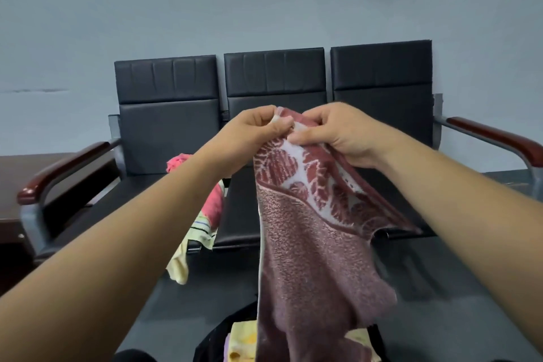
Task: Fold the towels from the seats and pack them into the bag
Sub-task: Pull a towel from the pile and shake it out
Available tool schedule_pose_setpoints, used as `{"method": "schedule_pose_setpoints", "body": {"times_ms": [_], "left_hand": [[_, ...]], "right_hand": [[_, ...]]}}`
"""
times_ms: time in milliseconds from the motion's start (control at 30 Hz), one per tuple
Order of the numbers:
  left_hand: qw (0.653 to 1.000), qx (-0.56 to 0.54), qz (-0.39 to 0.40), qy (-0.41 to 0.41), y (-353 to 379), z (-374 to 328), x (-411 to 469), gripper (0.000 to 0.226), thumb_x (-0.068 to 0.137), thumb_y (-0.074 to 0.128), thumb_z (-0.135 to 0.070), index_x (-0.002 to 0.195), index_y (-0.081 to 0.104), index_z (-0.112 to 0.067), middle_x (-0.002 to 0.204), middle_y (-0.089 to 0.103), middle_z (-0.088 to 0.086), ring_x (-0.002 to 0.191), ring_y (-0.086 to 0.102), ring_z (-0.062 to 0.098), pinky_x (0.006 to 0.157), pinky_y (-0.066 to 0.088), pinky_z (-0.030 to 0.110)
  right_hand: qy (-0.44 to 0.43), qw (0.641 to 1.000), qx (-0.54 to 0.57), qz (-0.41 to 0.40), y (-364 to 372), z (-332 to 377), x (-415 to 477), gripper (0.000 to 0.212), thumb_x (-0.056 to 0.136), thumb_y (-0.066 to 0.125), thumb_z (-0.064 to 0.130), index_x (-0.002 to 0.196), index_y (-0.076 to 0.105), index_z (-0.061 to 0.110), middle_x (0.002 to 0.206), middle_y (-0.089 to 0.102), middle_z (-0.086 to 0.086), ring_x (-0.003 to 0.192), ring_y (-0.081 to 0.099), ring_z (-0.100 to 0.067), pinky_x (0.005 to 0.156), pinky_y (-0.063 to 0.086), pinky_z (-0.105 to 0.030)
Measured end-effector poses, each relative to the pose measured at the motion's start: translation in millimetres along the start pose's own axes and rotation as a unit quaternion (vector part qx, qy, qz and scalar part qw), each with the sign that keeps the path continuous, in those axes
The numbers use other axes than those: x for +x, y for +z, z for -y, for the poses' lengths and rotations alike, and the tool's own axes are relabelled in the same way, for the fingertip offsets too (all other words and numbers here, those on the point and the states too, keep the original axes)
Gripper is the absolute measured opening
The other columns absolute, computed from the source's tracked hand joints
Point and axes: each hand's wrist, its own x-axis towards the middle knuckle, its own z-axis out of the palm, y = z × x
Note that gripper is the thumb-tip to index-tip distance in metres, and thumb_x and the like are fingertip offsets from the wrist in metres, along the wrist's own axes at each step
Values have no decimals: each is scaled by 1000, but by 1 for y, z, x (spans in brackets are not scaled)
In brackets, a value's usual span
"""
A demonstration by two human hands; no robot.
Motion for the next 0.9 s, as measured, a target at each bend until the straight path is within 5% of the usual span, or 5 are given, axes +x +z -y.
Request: {"method": "schedule_pose_setpoints", "body": {"times_ms": [233,433,633,767,900], "left_hand": [[961,57,-270,-22,-30,18,8,22,97,63,-28,79,68,-16,72,69,0,63,65,13,64,52,27],[875,196,-435,-82,-63,40,9,36,98,49,-30,96,64,2,84,67,14,75,58,22,71,50,41],[840,252,-469,-105,-74,46,4,31,99,42,-31,82,50,-7,79,56,7,80,52,27,68,38,37],[832,275,-473,-86,-72,43,-2,33,99,42,-31,90,55,-3,86,61,10,84,57,29,71,43,41],[874,189,-439,-89,-73,41,-1,26,90,46,-28,91,59,-6,91,71,11,85,69,29,75,55,43]], "right_hand": [[125,956,-262,49,-11,-61,-4,10,88,78,22,93,76,14,86,79,3,77,74,-11,63,55,-24],[177,927,-329,-40,-39,-87,-6,15,98,64,19,90,74,11,74,77,1,64,73,-8,57,54,-23],[126,960,-64,-242,-54,-94,4,13,95,69,12,84,68,5,69,71,-11,42,50,-10,41,40,-22],[121,914,235,-306,-56,-91,11,11,92,67,-5,87,63,4,66,74,-11,57,67,-14,50,53,-19],[79,895,247,-362,-50,-87,14,11,93,65,-4,86,69,3,67,73,-7,60,63,-13,53,53,-20]]}}
